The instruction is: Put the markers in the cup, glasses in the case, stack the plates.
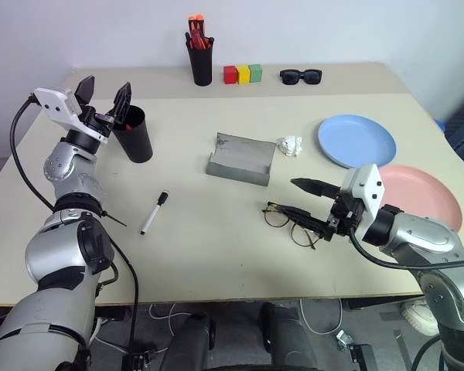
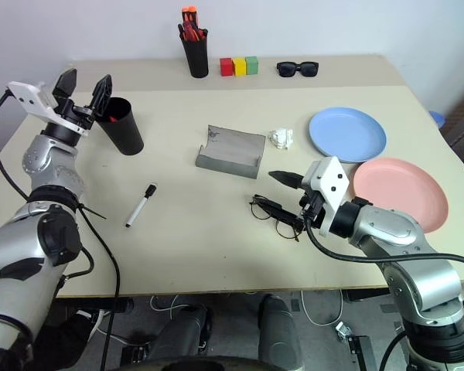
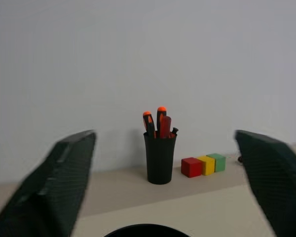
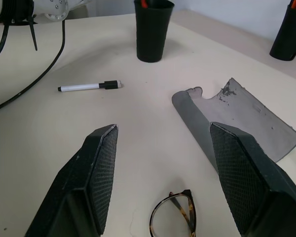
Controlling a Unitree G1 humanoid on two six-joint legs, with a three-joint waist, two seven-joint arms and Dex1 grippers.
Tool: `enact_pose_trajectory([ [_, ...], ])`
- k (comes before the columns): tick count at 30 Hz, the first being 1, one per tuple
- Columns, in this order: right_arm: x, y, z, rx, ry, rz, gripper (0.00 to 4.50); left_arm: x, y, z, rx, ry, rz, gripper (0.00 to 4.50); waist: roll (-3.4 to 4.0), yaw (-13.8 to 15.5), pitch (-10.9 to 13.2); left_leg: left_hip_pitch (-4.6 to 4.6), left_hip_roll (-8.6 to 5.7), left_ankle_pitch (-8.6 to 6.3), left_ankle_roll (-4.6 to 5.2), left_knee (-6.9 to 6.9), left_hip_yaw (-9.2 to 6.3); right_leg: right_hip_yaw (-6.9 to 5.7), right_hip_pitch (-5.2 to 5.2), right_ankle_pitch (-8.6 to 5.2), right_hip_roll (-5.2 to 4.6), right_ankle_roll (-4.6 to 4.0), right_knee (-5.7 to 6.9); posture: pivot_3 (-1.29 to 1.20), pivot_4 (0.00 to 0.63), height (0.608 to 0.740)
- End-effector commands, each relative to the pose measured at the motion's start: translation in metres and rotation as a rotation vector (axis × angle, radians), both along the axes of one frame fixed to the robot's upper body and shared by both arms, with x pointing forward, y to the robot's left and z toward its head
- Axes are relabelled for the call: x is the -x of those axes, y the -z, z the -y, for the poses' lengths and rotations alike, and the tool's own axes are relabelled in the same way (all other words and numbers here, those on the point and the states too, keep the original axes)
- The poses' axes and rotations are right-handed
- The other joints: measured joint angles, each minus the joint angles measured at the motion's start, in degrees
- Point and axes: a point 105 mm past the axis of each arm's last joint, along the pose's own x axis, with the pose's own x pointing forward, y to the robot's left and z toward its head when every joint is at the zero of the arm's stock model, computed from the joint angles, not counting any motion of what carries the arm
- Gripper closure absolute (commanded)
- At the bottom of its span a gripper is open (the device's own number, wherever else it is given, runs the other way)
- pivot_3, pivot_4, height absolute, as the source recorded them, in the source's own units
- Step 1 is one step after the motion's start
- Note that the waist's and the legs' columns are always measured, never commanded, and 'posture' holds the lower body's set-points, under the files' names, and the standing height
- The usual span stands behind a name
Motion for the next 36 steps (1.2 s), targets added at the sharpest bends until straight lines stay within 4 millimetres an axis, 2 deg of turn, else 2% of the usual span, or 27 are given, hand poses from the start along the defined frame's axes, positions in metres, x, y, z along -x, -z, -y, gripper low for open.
enact_pose_trajectory([
  [1, -0.001, -0.01, -0.002, -0.006, -0.011, 0.052, 1.5, 0.003, -0.011, -0.006, 0.0, -0.001, 0.03, 0.03, 0.0, 0.0, 0.0, 0.0, 0.0, 0.0, 0.0, 0.0, 0.0, 0.0, 0.0, 0.0, 0.0, 0.0, 0.0, 0.0, 0.15, 0.74],
  [6, -0.007, -0.01, -0.002, -0.017, -0.015, 0.065, 1.5, 0.006, -0.021, 0.009, 0.024, 0.226, 0.012, 0.03, 0.0, -0.1, 0.0, 0.0, 0.0, 0.0, 0.0, 0.0, 0.0, 0.0, 0.01, 0.0, 0.0, 0.0, 0.01, 0.0, 0.15, 0.74],
  [9, -0.01, -0.01, -0.002, -0.029, -0.018, 0.079, 1.5, 0.021, -0.032, 0.019, -0.035, 0.407, -0.006, 0.03, -0.02, -0.3, 0.0, -0.02, 0.0, 0.0, 0.0, 0.02, -0.01, -0.01, 0.0, 0.0, 0.0, 0.0, 0.02, 0.0, 0.15, 0.74],
  [13, -0.018, -0.01, -0.005, -0.059, -0.034, 0.108, 1.5, 0.069, -0.033, 0.033, -0.192, 0.599, -0.173, 0.03, 0.04, -2.1, 0.0, 0.05, 0.05, -0.04, 0.07, -0.08, 0.02, 0.09, -0.03, -0.01, 0.0, 0.0, 0.08, 0.0, 0.15, 0.74],
  [17, -0.025, -0.014, -0.01, -0.092, -0.076, 0.15, 1.5, 0.101, -0.012, 0.034, -0.279, 0.564, -0.45, 0.03, 0.06, -1.9, 0.0, 0.04, 0.08, -0.06, 0.08, -0.09, -0.01, 0.12, -0.12, -0.01, 0.04, -0.01, 0.11, 0.0, 0.15, 0.74],
  [20, -0.022, -0.016, -0.013, -0.102, -0.119, 0.175, 1.5, 0.113, 0.004, 0.034, -0.362, 0.489, -0.538, 0.03, 0.07, -1.2, 0.0, 0.06, 0.07, -0.04, 0.06, -0.08, -0.03, 0.11, -0.07, -0.01, 0.03, -0.02, 0.11, 0.0, 0.15, 0.74],
  [22, -0.018, -0.017, -0.016, -0.098, -0.15, 0.201, 1.5, 0.11, 0.016, 0.031, -0.36, 0.415, -0.595, 0.03, 0.07, -0.5, 0.0, 0.1, 0.06, -0.04, 0.06, -0.08, -0.02, 0.11, 0.01, -0.02, 0.03, -0.02, 0.06, 0.0, 0.15, 0.74],
  [25, -0.014, -0.017, -0.02, -0.101, -0.182, 0.208, 1.5, 0.111, 0.029, 0.036, -0.281, 0.423, -0.677, 0.03, 0.07, -0.1, 0.0, 0.12, 0.06, -0.03, 0.04, -0.07, -0.01, 0.11, 0.03, -0.02, 0.03, -0.02, 0.04, 0.0, 0.15, 0.74],
  [26, -0.012, -0.016, -0.021, -0.089, -0.19, 0.207, 1.5, 0.111, 0.035, 0.039, -0.303, 0.418, -0.693, 0.03, 0.06, 0.0, 0.0, 0.12, 0.05, -0.03, 0.03, -0.07, -0.01, 0.11, 0.03, -0.02, 0.03, -0.02, 0.04, 0.0, 0.15, 0.74],
  [28, -0.008, -0.012, -0.022, -0.072, -0.197, 0.202, 1.5, 0.102, 0.056, 0.038, -0.302, 0.309, -0.777, 0.03, 0.06, 0.0, 0.0, 0.11, 0.05, -0.02, 0.03, -0.07, -0.01, 0.11, 0.03, -0.02, 0.03, -0.02, 0.03, 0.0, 0.15, 0.74],
  [33, -0.005, -0.008, -0.024, -0.068, -0.19, 0.178, 1.5, 0.084, 0.08, 0.053, -0.245, 0.253, -0.902, 0.03, 0.06, 0.0, 0.0, 0.1, 0.03, -0.02, 0.02, -0.06, -0.01, 0.11, 0.03, -0.01, 0.03, -0.02, 0.03, 0.0, 0.15, 0.74],
  [36, -0.006, -0.006, -0.024, -0.092, -0.194, 0.122, 1.5, 0.08, 0.089, 0.068, -0.239, 0.268, -0.947, 0.03, 0.06, 0.0, 0.0, 0.11, 0.03, -0.01, 0.0, -0.05, -0.01, 0.11, 0.03, -0.01, 0.03, -0.02, 0.04, 0.0, 0.15, 0.74],
])
